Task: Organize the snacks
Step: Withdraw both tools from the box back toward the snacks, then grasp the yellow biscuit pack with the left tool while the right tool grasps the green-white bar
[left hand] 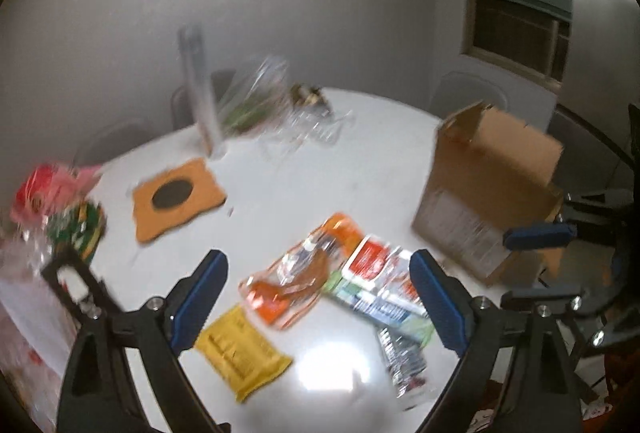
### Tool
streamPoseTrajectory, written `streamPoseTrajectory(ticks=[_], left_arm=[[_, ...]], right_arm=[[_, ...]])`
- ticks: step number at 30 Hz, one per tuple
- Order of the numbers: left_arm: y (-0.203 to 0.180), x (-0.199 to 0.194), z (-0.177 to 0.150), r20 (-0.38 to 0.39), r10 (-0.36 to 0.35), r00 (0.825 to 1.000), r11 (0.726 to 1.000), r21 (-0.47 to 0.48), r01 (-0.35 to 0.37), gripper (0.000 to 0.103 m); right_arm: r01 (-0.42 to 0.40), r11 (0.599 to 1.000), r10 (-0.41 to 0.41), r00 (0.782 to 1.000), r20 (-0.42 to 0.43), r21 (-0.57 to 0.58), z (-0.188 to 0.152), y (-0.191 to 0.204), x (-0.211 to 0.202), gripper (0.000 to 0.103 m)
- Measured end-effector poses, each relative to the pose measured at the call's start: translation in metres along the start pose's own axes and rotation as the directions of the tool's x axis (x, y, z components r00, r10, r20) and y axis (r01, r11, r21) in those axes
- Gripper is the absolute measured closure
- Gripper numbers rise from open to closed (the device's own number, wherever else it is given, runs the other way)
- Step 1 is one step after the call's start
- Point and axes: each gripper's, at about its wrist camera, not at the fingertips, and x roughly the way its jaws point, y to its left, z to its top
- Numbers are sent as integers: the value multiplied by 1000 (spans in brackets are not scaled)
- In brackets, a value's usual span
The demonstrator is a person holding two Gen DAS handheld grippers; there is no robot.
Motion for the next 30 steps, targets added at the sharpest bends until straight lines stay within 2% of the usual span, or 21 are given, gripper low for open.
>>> streamPoseTrajectory(ticks=[3, 6, 9, 12, 18, 26, 30], left_arm=[[19, 23, -29, -49, 14, 999, 998, -61, -17, 12], [36, 48, -54, -113, 52, 992, 992, -109, -65, 12], [53, 70, -76, -171, 100, 980, 979, -160, -128, 12], [67, 87, -93, -219, 89, 972, 964, -226, -139, 12], [73, 103, -101, -248, 107, 963, 951, -258, -172, 12], [74, 120, -96, -276, 161, 948, 948, -225, -226, 13], [76, 126, -95, -279, 171, 945, 941, -238, -240, 19]], right_arm=[[-28, 1000, 28, 998, -49, 5, -12, 8, 35, 64], [-44, 999, 47, 995, -94, 28, -30, 7, 71, 64], [-17, 999, 21, 992, -122, 27, -45, 4, 102, 64], [8, 1000, -6, 990, -138, 18, -56, 0, 123, 64], [48, 999, -49, 991, -125, -8, -61, -5, 140, 64], [25, 1000, -26, 991, -135, -8, -62, -10, 151, 63], [17, 1000, -18, 991, -131, -4, -62, -11, 152, 63]])
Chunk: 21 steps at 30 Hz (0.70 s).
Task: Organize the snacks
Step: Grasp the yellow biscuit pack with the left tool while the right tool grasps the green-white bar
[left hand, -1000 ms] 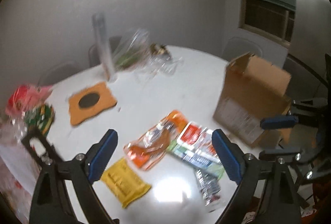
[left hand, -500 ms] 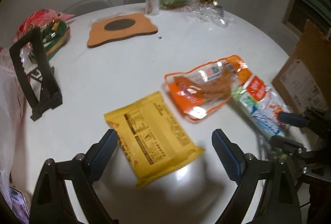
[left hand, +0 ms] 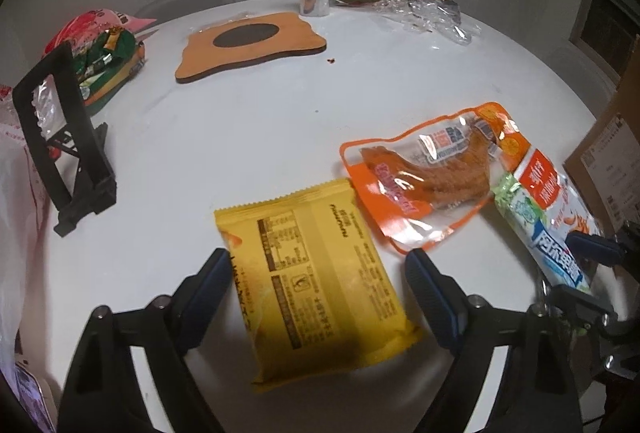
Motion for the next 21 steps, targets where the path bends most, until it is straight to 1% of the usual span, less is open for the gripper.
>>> streamPoseTrajectory(ticks=[4, 6, 11, 13, 15, 21], left_arm=[[1, 3, 2, 8, 11, 1000, 1000, -8, -11, 24], [1, 3, 2, 11, 17, 1000, 1000, -16, -16, 30], [3, 2, 2, 23, 14, 1000, 1000, -15, -14, 33], [2, 2, 1, 28, 13, 1000, 1000, -12, -12, 33], [3, 1, 1, 30, 7, 1000, 1000, -12, -7, 33], [4, -10, -3, 45, -10, 999, 1000, -9, 11, 33]], right_arm=[[-1, 1000, 1, 1000, -3, 1, 1, 1, 3, 63], [10, 1000, -10, 1000, 0, -5, 2, 1, 4, 64], [21, 1000, -21, 1000, -2, -8, 4, 2, 7, 64], [23, 1000, -23, 1000, -2, -9, 5, 2, 7, 66], [32, 999, -32, 999, 1, -23, 4, 4, 7, 80], [47, 999, -47, 999, 6, -26, 4, 5, 4, 81]])
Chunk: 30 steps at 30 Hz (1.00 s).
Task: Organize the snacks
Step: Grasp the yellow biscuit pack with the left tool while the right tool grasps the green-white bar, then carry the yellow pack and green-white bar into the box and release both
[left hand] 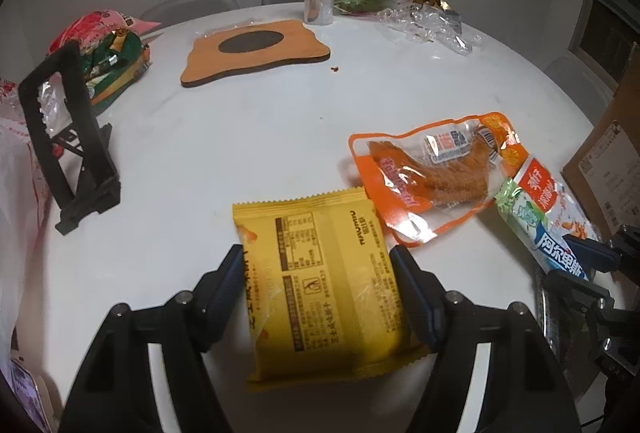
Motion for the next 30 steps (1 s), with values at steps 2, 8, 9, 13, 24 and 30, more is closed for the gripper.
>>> streamPoseTrajectory(ticks=[2, 8, 9, 13, 24, 30], left_arm=[[1, -7, 0, 11, 2, 1000, 1000, 2, -2, 34], [4, -34, -1, 63, -7, 998, 1000, 0, 7, 34], [4, -41, -2, 75, -9, 997, 1000, 2, 9, 34], [3, -64, 1, 118, -26, 993, 1000, 11, 24, 34], [-24, -158, 34, 284, -99, 954, 991, 110, 70, 34], [-61, -214, 64, 361, -201, 911, 968, 217, 128, 33]], right_arm=[[-6, 1000, 6, 1000, 3, 2, 0, 0, -3, 81], [1, 1000, -1, 999, 37, 2, 3, 3, -19, 81], [-4, 1000, 4, 999, 41, 4, 4, 4, -22, 81], [-7, 1000, 8, 998, 68, -4, 8, 10, -37, 81], [-49, 997, 59, 976, 208, -56, 38, 22, -113, 81], [-57, 997, 69, 956, 284, -52, 50, 11, -158, 81]])
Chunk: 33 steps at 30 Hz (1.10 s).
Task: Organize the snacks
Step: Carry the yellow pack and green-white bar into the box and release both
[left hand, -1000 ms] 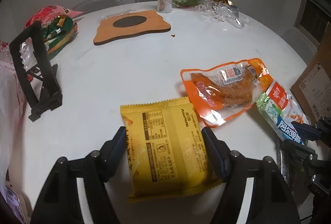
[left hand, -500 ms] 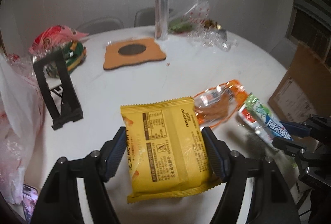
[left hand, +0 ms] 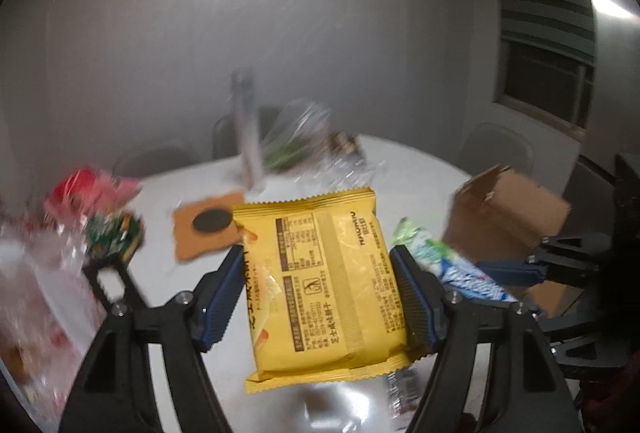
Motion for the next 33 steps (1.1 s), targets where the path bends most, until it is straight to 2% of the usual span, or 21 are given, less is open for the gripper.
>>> streamPoseTrajectory(ticks=[5, 8, 13, 18, 25, 33], left_arm=[[-42, -5, 33, 35, -88, 996, 992, 91, 84, 33], [-69, 6, 49, 15, -159, 987, 980, 127, 156, 33], [-118, 26, 64, -16, -229, 973, 954, 198, 227, 33], [-157, 50, 70, -55, -280, 959, 928, 241, 285, 33], [-206, 88, 69, -145, -340, 929, 886, 283, 368, 33], [-236, 144, 55, -296, -351, 888, 852, 292, 434, 33]], right_arm=[[40, 999, -41, 998, 45, 26, 11, -20, -34, 81], [73, 996, -76, 995, 61, 57, 11, -37, -52, 81], [132, 984, -140, 988, 63, 122, -2, -72, -77, 81], [186, 964, -195, 980, 30, 189, -21, -108, -93, 81], [221, 936, -220, 975, -34, 273, -48, -148, -95, 81], [197, 922, -161, 978, -134, 333, -73, -182, -64, 81]])
